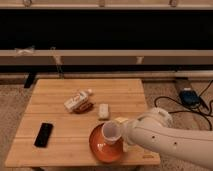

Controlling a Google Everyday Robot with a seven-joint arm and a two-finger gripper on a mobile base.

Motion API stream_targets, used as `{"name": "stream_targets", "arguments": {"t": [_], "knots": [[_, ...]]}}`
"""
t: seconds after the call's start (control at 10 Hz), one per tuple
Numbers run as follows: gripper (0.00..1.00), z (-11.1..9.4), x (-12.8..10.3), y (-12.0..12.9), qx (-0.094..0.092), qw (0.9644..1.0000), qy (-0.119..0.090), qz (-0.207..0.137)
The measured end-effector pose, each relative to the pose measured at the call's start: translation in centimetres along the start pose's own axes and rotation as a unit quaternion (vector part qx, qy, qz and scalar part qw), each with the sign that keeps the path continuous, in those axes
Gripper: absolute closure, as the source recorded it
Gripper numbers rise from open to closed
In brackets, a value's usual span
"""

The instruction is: Place the ceramic cup in the ceramic bowl

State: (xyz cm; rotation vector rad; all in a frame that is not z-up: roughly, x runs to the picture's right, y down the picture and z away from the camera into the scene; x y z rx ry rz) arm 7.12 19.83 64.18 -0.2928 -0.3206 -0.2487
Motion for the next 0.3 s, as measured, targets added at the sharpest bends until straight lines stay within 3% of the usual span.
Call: {"name": "stream_targets", "arguments": {"t": [0.3], "knots": [[0.2,-2.3,-1.5,-1.5,0.026,0.9994,-0.021,-0.011]]}}
